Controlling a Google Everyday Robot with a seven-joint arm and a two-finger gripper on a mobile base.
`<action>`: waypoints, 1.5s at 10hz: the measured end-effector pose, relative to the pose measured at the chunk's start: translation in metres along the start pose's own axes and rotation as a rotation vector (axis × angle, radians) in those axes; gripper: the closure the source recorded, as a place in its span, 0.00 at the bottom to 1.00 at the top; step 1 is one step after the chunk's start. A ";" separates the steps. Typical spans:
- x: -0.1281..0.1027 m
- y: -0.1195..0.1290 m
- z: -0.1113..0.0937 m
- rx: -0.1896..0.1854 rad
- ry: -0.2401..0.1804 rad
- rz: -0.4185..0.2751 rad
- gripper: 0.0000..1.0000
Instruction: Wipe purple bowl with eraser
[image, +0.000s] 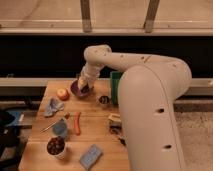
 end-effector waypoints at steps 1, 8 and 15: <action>0.000 0.000 0.000 0.003 0.001 0.003 1.00; -0.009 -0.030 0.032 -0.088 -0.051 0.074 1.00; -0.035 -0.035 0.049 -0.122 -0.066 0.052 1.00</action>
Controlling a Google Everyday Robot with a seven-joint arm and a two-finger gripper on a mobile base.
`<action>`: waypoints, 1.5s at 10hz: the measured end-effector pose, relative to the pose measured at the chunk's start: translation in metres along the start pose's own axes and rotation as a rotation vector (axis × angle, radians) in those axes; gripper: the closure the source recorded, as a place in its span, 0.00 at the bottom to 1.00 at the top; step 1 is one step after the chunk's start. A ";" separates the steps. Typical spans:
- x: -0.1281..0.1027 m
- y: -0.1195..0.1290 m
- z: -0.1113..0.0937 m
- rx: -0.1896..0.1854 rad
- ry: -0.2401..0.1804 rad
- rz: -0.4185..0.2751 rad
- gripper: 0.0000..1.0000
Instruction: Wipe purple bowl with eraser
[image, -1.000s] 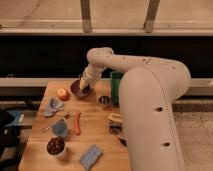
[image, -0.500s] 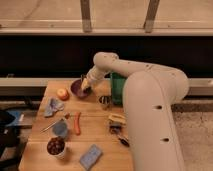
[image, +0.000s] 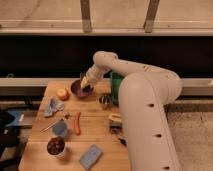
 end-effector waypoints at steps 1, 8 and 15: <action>-0.004 0.001 0.002 -0.002 0.005 -0.010 1.00; -0.030 0.017 0.042 -0.063 0.046 -0.089 1.00; -0.008 0.015 0.022 -0.033 0.071 -0.094 1.00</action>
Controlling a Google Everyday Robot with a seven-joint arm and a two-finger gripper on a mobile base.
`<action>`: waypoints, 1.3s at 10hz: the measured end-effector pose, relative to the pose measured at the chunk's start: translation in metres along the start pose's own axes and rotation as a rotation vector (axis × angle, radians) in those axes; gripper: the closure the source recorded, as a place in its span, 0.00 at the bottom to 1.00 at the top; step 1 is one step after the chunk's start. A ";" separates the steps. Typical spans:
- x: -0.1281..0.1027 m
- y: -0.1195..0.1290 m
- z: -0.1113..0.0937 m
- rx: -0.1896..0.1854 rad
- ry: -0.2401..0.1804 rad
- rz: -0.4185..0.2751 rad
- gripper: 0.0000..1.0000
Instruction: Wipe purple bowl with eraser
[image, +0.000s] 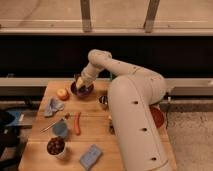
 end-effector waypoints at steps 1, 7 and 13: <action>0.001 -0.003 -0.002 0.010 0.003 0.006 1.00; -0.021 -0.024 0.012 0.040 0.051 0.009 1.00; -0.024 0.013 0.025 0.003 0.081 -0.080 1.00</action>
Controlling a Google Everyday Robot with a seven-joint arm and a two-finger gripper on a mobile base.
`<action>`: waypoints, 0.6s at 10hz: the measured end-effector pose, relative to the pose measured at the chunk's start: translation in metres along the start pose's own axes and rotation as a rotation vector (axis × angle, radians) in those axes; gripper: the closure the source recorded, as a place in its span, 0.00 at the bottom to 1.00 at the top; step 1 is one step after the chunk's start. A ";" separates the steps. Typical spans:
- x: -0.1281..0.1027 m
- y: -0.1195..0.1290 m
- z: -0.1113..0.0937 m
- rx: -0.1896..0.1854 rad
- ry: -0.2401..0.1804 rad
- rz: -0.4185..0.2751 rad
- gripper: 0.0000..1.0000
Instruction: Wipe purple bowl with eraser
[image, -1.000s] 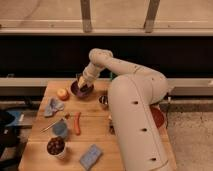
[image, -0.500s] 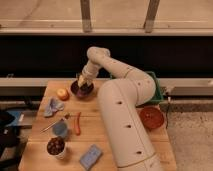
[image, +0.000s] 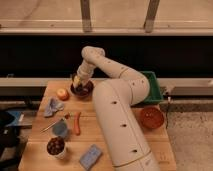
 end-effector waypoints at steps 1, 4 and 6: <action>0.006 0.005 -0.003 -0.002 0.000 -0.005 1.00; 0.025 0.004 -0.019 0.014 -0.009 0.018 1.00; 0.034 -0.012 -0.028 0.035 -0.010 0.049 1.00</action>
